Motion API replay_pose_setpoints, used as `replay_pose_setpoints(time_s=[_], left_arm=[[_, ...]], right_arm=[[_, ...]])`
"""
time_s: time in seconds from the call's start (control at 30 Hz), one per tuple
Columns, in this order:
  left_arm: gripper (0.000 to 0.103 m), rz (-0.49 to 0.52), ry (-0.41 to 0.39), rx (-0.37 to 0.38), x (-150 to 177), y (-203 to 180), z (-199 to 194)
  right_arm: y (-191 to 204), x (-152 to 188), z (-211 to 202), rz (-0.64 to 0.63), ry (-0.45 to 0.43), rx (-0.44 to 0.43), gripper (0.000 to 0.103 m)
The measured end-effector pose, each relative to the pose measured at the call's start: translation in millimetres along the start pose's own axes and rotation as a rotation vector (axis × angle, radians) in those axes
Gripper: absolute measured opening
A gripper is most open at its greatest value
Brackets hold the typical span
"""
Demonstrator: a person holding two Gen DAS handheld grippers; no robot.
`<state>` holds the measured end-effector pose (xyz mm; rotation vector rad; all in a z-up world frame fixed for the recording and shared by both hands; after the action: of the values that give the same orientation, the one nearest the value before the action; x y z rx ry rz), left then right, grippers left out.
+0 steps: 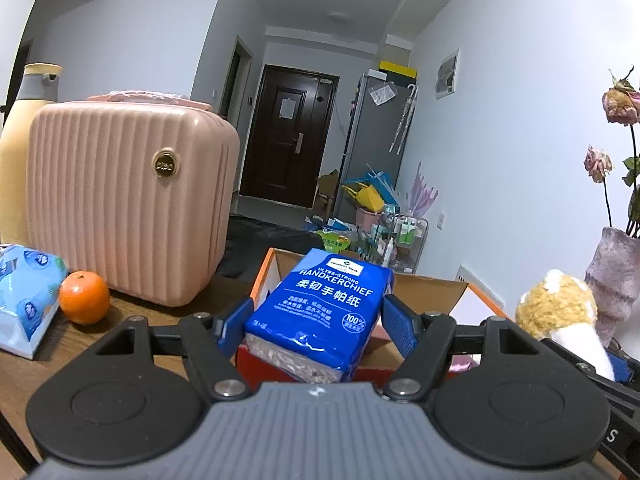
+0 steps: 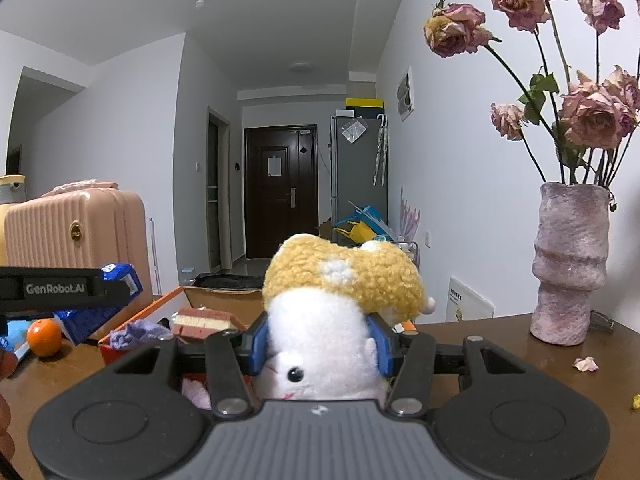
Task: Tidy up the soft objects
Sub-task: 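Lift the tissue pack and sheep plush and carry them over the red box, then open both tools to drop the tissue pack and sheep plush into the box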
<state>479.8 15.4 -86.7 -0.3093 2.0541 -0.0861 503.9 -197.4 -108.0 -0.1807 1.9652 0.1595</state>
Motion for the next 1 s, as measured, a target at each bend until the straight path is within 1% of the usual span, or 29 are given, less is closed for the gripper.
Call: replay_pose_setpoints(time_s=[0.33, 1.0], left_arm=[[0.071, -0.014, -0.015, -0.006, -13, -9, 21], [0.071, -0.025, -0.045, -0.052, -33, -18, 64]], right_arm=[[-1, -14, 31, 0.0, 0.004, -0.002, 0.049], [6, -39, 81, -0.043, 0.008, 0.013, 0.049]])
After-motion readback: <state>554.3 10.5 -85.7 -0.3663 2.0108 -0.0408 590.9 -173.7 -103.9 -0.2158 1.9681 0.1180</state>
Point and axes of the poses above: each gripper's, at about its wrist camera, not at the fingertips, and z roughly the way its jaws point, y to its left, x to its underside, the point moved 2 cm from there along z, roughly the way its jaws point, and after that the axes turned 13 degrees about y, right-handed, at the moved point
